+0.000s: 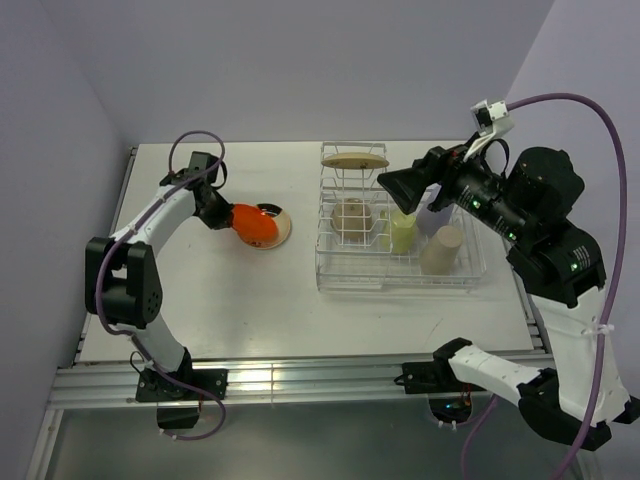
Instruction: Load the mixed dishes into the dish rack
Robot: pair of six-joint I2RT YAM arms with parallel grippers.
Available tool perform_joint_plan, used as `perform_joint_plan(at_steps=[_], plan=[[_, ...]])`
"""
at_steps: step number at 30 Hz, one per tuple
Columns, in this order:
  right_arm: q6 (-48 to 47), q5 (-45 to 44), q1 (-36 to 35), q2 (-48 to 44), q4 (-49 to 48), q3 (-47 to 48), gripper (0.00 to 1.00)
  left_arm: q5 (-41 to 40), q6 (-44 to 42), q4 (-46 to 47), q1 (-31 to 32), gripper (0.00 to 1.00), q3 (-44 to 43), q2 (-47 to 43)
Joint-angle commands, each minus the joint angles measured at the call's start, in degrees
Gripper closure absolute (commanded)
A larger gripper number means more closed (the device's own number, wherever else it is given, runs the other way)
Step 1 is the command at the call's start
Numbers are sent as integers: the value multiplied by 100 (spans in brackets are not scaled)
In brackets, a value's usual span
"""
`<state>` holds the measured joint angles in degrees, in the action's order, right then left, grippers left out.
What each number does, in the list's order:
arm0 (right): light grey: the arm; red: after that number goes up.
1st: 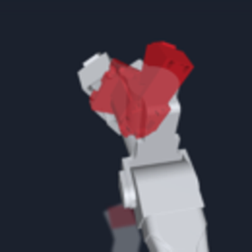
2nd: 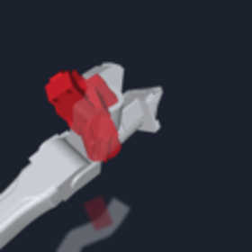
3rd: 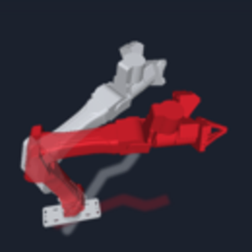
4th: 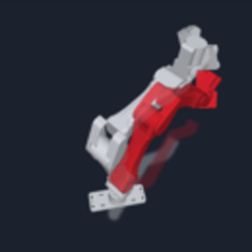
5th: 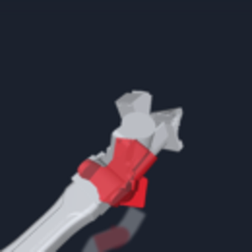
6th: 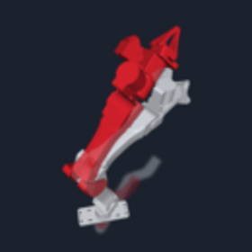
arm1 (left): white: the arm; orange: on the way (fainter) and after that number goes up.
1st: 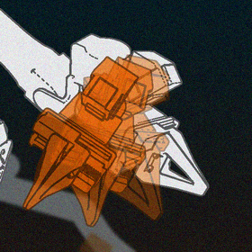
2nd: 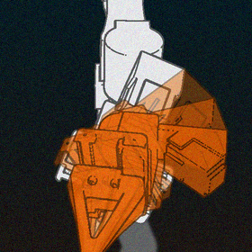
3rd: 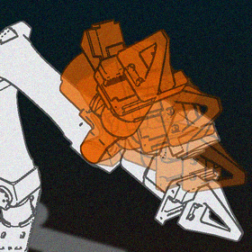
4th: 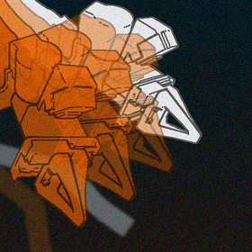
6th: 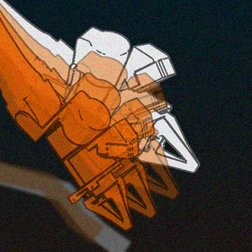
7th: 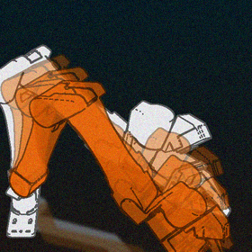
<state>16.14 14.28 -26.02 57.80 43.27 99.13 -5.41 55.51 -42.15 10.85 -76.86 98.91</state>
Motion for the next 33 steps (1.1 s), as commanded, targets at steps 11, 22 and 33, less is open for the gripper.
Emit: perform_joint_plan(at_steps=[11, 22, 33], plan=[[320, 74, -52, 608, 726, 975, 0, 102, 338, -653, -30, 100, -584, -1057], [626, 1455, -289, 1049, 438, 1293, 0, 645, 171, -1577, -66, 100, -1674, -2595], [1390, 1709, -1001, 1374, 51, 1038, 0, 2490, -128, -350, -66, 100, -938, -4643]])
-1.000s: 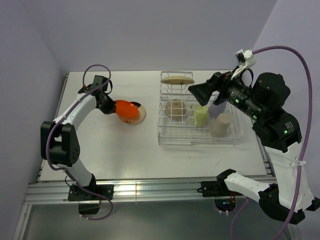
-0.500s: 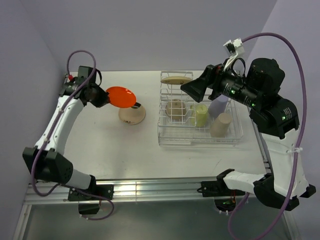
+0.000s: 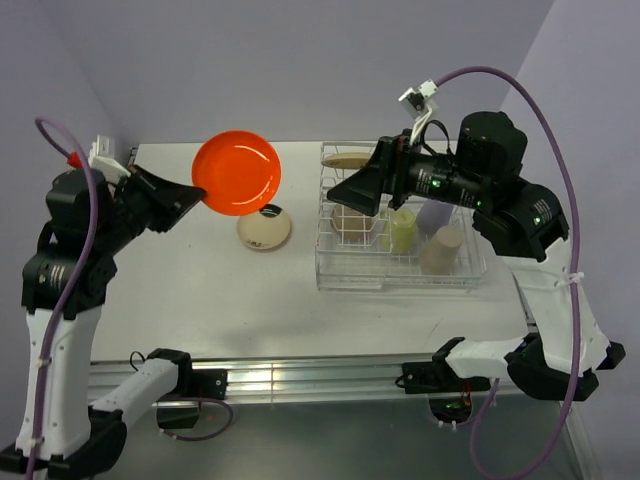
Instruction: Load the mixed dishes into the dish rack
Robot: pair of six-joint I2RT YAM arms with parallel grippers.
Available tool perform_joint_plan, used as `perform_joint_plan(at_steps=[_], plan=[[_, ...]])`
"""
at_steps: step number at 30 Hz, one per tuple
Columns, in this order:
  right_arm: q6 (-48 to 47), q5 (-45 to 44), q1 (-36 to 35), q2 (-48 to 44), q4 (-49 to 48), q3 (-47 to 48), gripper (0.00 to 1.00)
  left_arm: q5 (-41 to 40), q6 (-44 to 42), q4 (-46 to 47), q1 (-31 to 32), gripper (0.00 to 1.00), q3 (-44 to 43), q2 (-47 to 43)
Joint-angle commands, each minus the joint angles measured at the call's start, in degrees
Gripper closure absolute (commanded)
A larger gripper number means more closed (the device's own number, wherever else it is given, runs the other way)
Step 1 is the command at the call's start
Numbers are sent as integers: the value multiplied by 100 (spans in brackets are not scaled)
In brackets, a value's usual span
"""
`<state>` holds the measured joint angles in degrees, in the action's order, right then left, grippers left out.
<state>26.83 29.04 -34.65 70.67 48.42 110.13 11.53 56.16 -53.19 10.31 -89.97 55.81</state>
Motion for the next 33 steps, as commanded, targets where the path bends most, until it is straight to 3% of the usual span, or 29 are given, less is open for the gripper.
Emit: perform_joint_plan(at_steps=[1, 5, 13, 16, 23, 28, 29, 30, 31, 32, 33], plan=[[393, 295, -147, 200, -579, -53, 0, 1111, -176, 897, -11, 100, 523, -595], [604, 804, -182, 631, -703, 79, 0, 1913, 26, 1653, -2, 100, 1323, -1072], [420, 1314, -217, 1220, -606, 519, 2, 2081, -334, 1285, -2, 100, 1087, -1160], [542, 1578, -261, 1264, -782, 370, 7, 2169, -308, 1328, -2, 100, 1148, -1230], [525, 1781, -568, 1397, -834, 352, 30, 2371, -246, 1495, -11, 100, 1289, -1213], [473, 1816, -718, 1449, -817, 308, 29, 2520, -325, 1539, -2, 100, 1289, -1125], [455, 1807, -762, 1467, -800, 308, 37, 2538, -343, 1548, -11, 100, 1307, -1116], [437, 1755, -771, 1484, -782, 299, 51, 2547, -351, 1540, -2, 100, 1307, -1116], [455, 1711, -788, 1484, -791, 264, 88, 2573, -378, 1522, -2, 100, 1333, -1108], [481, 1702, -780, 1484, -808, 238, 100, 2582, -404, 1496, -2, 100, 1342, -1108], [481, 1710, -780, 1493, -808, 229, 100, 2600, -413, 1496, -11, 100, 1360, -1116]])
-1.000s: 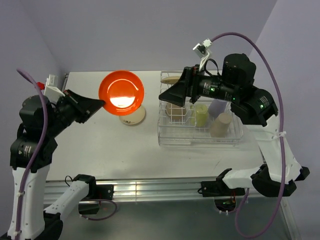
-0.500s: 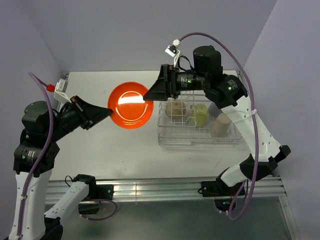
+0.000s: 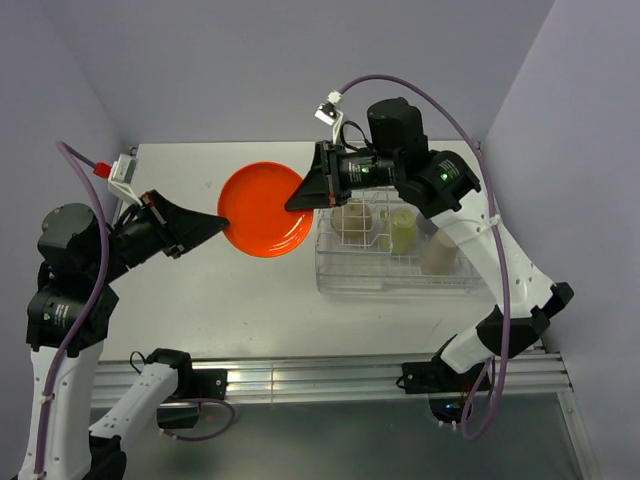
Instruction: Load the mixed dishes into the dish rack
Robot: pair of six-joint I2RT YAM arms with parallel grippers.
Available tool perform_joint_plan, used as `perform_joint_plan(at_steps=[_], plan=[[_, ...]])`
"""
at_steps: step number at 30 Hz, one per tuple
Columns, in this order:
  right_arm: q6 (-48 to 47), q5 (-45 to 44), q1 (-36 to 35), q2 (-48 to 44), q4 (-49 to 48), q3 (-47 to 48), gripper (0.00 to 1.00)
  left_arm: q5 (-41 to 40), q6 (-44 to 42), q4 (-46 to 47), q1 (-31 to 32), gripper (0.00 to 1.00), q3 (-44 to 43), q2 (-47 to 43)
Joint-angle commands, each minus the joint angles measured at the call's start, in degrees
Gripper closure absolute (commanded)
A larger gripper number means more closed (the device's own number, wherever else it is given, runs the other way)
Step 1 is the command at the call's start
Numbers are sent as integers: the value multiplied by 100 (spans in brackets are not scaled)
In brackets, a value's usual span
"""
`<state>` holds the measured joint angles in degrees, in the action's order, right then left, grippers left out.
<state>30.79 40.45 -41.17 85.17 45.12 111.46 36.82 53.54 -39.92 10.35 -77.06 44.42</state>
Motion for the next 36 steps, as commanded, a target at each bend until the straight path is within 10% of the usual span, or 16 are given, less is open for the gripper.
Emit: perform_joint_plan(at_steps=[1, 7, 8, 11, 14, 23, 36], plan=[[94, 578, -137, 53, -487, 78, 100, 97, -125, 195, -7, 100, 120, 5], [86, 298, -155, -105, -557, -159, 100, 352, -36, 336, -7, 97, 287, -22], [33, 236, -155, -158, -549, -186, 100, 352, -28, 327, -15, 66, 296, -22], [-168, -299, -155, -412, -531, -334, 100, 291, -36, 222, -15, 18, 323, 5], [-632, -1070, -155, -684, -400, -449, 100, 81, -98, 47, -15, 2, 253, 14], [-3255, -2990, -155, -1544, 23, -905, 100, -1150, -397, -736, -15, 1, -678, 171], [-6479, -4168, 108, -2689, -856, -2805, 100, -729, -177, -613, -7, 5, -46, 391]])
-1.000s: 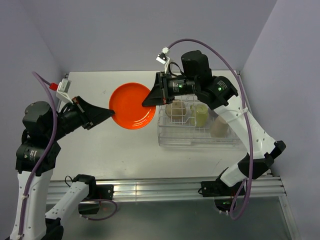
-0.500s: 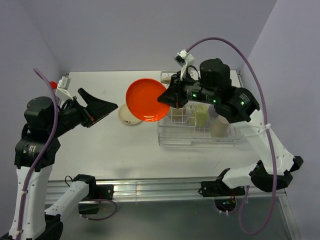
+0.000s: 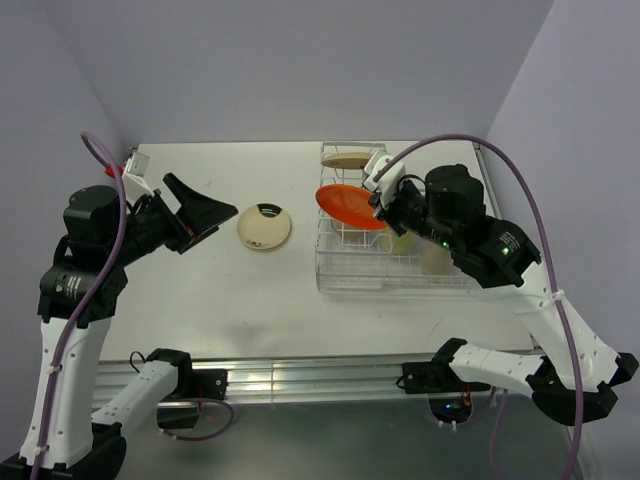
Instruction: Load the mixed dishes into the dish rack
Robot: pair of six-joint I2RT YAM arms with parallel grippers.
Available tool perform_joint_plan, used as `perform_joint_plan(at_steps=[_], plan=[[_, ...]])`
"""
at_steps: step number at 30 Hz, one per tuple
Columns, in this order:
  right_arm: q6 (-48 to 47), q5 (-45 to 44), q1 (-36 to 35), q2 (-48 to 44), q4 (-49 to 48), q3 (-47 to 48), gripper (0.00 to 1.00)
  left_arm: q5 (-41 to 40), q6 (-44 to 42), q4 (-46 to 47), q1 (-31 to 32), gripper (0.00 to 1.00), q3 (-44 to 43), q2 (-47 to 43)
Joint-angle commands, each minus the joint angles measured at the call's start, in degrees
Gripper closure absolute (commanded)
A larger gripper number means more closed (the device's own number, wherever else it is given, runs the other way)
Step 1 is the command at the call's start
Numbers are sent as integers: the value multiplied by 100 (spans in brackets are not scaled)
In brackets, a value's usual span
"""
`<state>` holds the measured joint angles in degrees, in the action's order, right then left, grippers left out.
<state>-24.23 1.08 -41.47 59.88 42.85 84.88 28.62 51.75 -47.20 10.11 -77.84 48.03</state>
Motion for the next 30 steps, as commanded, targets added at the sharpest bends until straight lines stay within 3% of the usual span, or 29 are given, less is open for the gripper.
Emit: perform_joint_plan(at_steps=[1, 12, 24, 30], plan=[[-1213, -144, 270, -204, -681, -269, 100, 108, 2, 132, 9, 6, 50, 40], [-2130, 1111, 1387, -29, -1068, -131, 100, 56, -15, 18, 9, 6, 138, -48], [-2525, 1887, 1484, 595, -586, 424, 100, 38, 55, 44, 9, 6, 340, -118], [-2525, 2010, 1528, 595, -594, 240, 100, 3, 29, 18, 9, 6, 384, -136]])
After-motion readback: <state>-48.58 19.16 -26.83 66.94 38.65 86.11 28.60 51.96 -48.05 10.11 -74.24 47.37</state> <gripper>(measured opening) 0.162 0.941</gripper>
